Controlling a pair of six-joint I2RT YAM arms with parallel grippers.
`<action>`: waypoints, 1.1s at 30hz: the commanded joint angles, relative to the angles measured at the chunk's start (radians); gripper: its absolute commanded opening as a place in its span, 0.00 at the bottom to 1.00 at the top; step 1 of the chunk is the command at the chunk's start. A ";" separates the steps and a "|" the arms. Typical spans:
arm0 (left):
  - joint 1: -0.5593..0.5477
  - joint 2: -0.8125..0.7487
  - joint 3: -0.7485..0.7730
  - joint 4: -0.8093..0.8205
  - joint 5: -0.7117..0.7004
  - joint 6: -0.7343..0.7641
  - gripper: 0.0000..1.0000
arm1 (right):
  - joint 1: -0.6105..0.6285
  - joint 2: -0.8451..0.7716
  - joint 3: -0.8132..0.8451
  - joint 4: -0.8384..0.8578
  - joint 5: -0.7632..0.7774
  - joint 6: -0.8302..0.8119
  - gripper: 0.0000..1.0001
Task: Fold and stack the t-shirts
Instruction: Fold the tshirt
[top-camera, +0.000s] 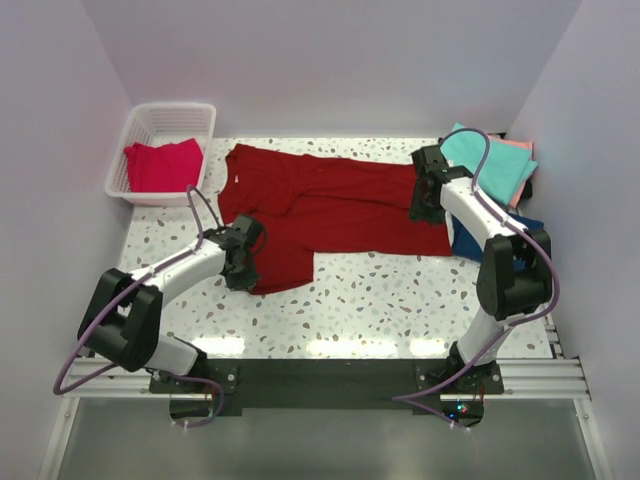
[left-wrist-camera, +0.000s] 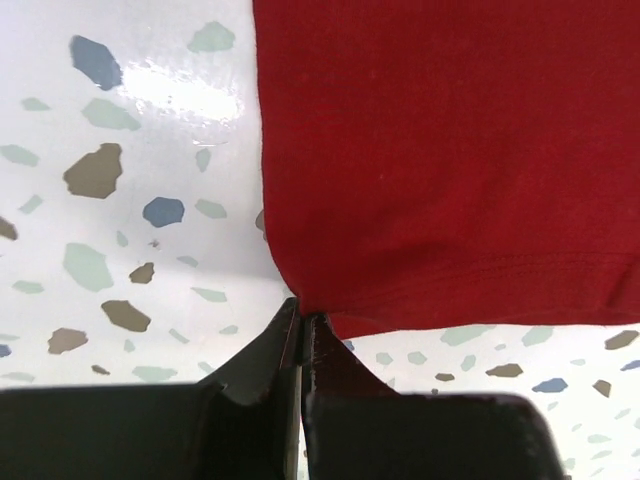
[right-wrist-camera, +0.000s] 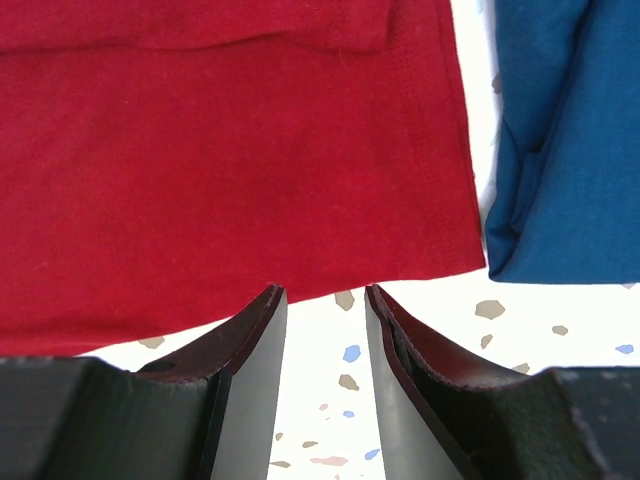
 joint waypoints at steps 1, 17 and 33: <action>-0.003 -0.071 0.096 -0.138 -0.087 0.004 0.00 | 0.002 -0.015 0.006 -0.020 0.059 0.033 0.42; 0.003 -0.137 0.214 -0.369 -0.344 -0.040 0.00 | -0.016 -0.079 -0.272 0.045 0.116 0.136 0.48; 0.050 -0.117 0.213 -0.328 -0.318 0.044 0.00 | -0.036 -0.058 -0.381 0.205 0.096 0.157 0.49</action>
